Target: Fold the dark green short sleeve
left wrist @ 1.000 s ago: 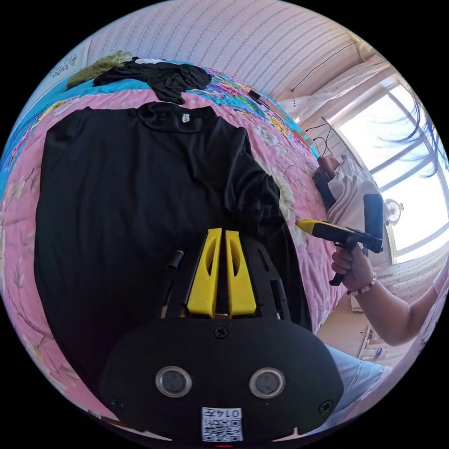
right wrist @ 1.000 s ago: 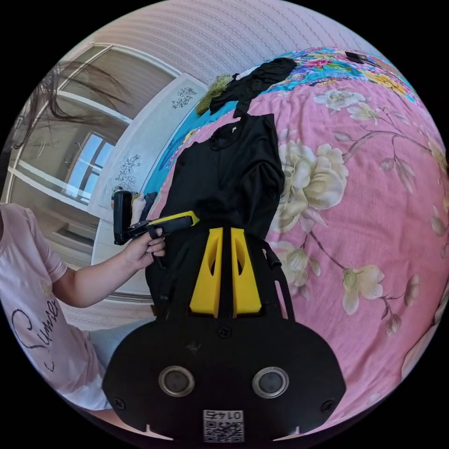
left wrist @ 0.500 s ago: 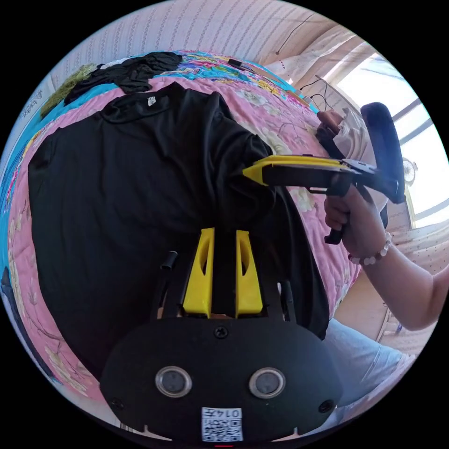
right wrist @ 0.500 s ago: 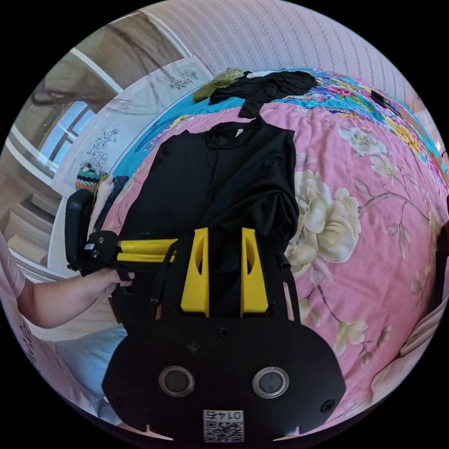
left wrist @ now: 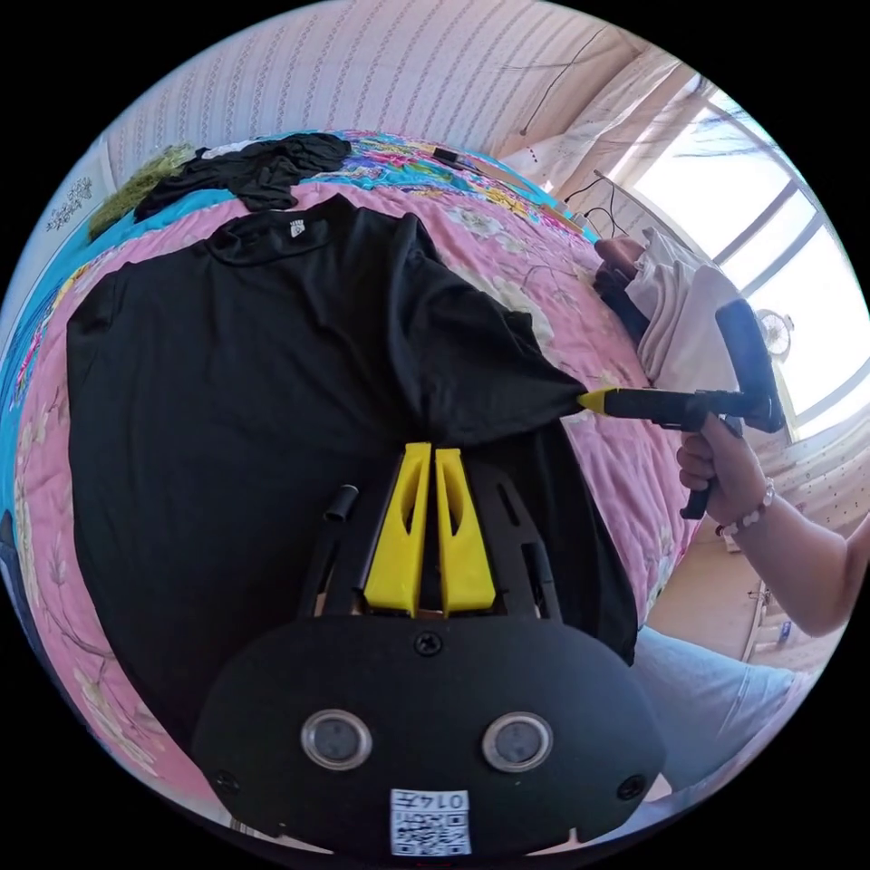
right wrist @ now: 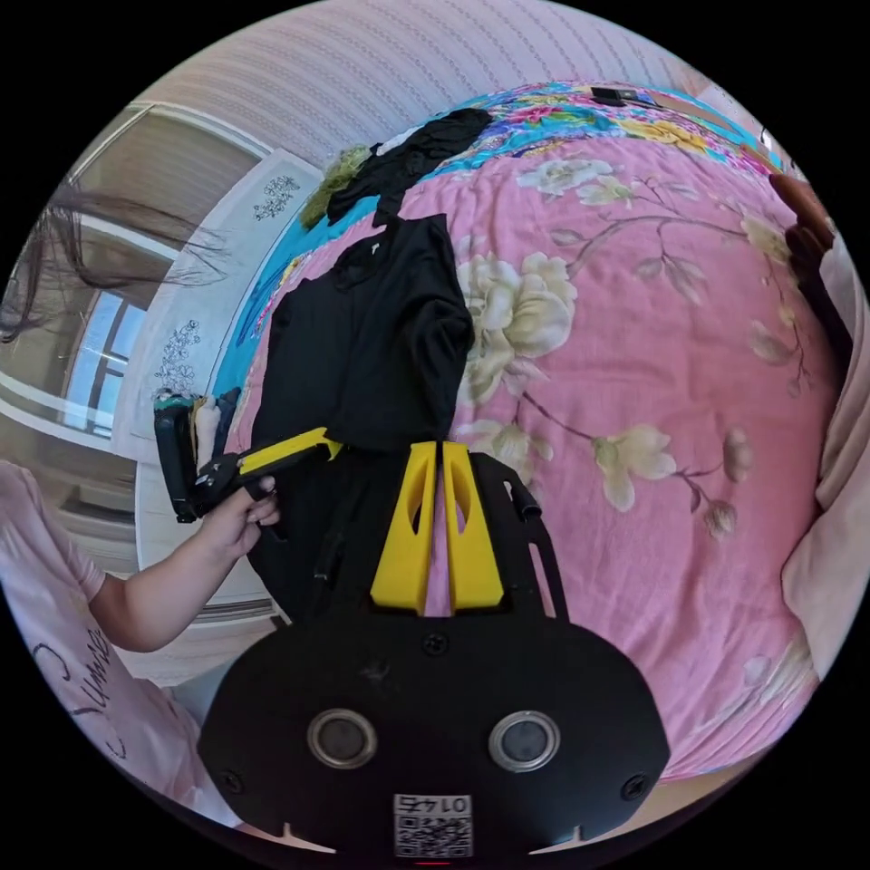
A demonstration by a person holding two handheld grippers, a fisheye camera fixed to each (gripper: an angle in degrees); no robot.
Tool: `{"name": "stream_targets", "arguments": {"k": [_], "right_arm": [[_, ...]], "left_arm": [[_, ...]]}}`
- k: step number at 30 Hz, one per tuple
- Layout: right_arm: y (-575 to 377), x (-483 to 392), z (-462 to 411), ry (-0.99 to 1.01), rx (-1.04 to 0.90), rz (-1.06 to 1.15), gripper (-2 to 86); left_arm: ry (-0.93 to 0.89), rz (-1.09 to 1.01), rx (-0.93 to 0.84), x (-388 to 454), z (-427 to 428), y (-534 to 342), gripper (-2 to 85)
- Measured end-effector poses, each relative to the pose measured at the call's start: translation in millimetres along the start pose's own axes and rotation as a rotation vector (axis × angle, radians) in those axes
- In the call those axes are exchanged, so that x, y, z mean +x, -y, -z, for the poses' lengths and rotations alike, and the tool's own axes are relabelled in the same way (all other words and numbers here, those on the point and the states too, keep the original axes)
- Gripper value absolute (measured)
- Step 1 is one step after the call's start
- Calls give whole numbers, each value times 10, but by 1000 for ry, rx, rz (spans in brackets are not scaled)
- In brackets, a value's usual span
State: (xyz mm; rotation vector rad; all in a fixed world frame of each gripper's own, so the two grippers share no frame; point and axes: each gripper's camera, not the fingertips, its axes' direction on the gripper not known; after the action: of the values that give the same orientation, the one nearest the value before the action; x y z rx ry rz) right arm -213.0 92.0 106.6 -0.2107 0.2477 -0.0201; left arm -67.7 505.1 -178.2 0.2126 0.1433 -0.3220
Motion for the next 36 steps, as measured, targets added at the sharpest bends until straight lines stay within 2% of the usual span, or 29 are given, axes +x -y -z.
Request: {"name": "stream_targets", "arguments": {"k": [7, 10, 11, 13, 15, 19, 23, 36], "right_arm": [[-186, 157, 78, 130, 5, 23, 4], [-270, 278, 246, 204, 107, 4, 4], [-302, 366, 335, 230, 167, -24, 4], [-346, 537, 454, 277, 253, -78, 3], [-402, 765, 520, 319, 306, -139, 3], [-510, 1015, 455, 330, 268, -176, 3], [-624, 1227, 394, 350, 241, -186, 2], [-862, 1403, 350, 395, 174, -117, 2]], "left_arm": [[-59, 25, 139, 102, 376, 499, -10], [-71, -49, 171, 269, 405, 1022, -10], [-61, -76, 159, 322, 393, 1142, -10], [-16, -188, 4, 522, 296, 1554, -10], [9, -209, -35, 587, 244, 1637, -10], [-43, -116, -140, 512, 19, 1566, -10], [-40, -79, -168, 490, 5, 1548, -10], [12, -155, -283, 844, 142, 1756, -8]]}}
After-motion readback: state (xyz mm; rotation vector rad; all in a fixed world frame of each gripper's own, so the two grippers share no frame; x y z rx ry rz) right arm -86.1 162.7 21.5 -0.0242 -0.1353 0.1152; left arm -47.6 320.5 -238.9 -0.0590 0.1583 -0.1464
